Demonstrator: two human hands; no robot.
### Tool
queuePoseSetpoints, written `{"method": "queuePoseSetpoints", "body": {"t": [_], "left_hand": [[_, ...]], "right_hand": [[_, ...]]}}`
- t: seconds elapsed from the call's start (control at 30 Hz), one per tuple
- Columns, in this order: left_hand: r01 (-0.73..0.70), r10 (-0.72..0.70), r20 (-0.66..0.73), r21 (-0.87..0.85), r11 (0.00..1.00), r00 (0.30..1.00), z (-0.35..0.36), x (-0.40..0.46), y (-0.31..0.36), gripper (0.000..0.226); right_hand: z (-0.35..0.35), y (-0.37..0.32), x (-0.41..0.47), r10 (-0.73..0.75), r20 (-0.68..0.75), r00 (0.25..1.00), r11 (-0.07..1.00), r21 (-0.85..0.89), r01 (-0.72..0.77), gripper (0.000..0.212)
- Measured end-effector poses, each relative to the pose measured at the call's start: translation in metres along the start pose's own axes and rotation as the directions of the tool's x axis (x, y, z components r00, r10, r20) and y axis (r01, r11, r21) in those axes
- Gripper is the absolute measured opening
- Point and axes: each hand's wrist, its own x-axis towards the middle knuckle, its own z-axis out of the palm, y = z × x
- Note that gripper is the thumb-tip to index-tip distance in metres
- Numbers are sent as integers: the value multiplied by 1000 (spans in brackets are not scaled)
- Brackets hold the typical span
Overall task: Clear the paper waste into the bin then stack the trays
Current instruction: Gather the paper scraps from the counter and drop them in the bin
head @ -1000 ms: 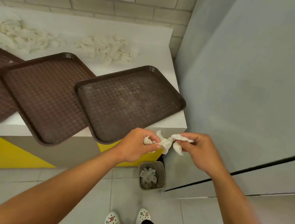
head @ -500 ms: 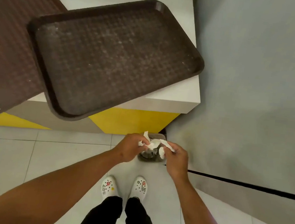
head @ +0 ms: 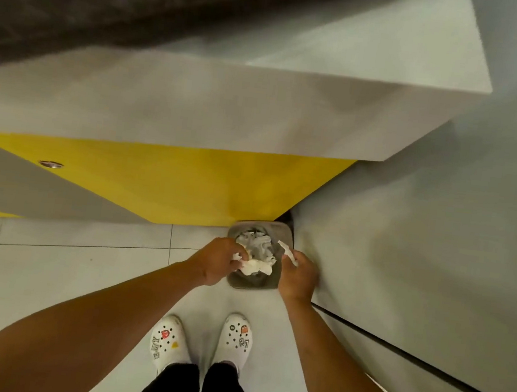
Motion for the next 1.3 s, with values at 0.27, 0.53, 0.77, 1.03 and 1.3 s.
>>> {"method": "queuePoseSetpoints", "body": {"t": [0.27, 0.53, 0.77, 1.03, 1.3], "left_hand": [[-104, 104, 6, -48, 993, 995, 7, 24, 4, 54], [-149, 151, -67, 25, 988, 986, -64, -51, 61, 40], [-233, 236, -117, 34, 972, 965, -152, -189, 145, 37], [-413, 393, -257, -26, 910, 883, -215, -351, 204, 34], [-482, 519, -410, 198, 853, 750, -317, -449, 217, 35]], "right_hand": [[7, 11, 5, 84, 206, 975, 997, -18, -81, 48], [-59, -62, -41, 24, 450, 893, 999, 20, -37, 43], [-174, -204, -145, -164, 590, 791, 955, -105, 276, 42], [-267, -332, -244, -369, 609, 702, 846, -93, 525, 58], [-290, -444, -282, -543, 613, 574, 689, -64, 722, 57]]}}
